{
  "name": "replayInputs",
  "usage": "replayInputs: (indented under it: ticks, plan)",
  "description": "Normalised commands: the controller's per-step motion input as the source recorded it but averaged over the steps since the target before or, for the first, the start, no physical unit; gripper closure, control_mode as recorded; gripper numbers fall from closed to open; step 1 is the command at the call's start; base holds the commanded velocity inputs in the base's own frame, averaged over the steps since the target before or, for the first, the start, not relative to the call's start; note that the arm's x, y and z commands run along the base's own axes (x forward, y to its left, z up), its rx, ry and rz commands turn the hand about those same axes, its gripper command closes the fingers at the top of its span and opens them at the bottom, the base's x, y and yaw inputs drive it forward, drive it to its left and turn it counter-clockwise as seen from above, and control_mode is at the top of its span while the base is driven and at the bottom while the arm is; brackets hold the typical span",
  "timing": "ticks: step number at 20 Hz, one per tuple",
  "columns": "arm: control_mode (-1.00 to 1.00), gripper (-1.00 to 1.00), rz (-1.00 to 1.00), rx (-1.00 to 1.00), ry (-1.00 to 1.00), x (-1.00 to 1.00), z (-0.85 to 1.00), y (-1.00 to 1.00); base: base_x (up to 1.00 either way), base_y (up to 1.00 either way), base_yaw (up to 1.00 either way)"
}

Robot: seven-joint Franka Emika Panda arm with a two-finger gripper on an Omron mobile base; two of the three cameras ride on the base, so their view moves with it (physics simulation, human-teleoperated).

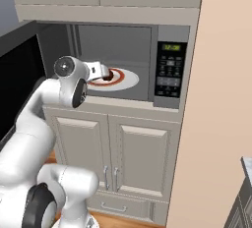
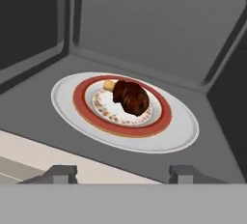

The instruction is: Transport the steak from the fridge to the microwave and turn on the microwave.

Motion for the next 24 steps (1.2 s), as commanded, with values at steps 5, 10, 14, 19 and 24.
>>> replayInputs:
  ticks: [5,10,14,19,24]
  plan:
    - [-1.0,1.0,0.0,0.02,-0.01,-0.67,0.41,-0.21,0.0,0.0,0.0]
    - [-1.0,1.0,0.0,0.12,-0.08,-0.66,0.36,-0.2,0.0,0.0,0.0]
    - [-1.0,1.0,0.0,0.05,-0.01,-0.66,0.21,0.0,0.0,0.0,0.0]
    - [-1.0,1.0,0.0,0.0,0.0,-0.7,0.07,0.0,0.0,0.0,0.0]
    - [-1.0,1.0,0.01,0.0,0.0,-0.72,0.11,0.0,0.0,0.0,0.0]
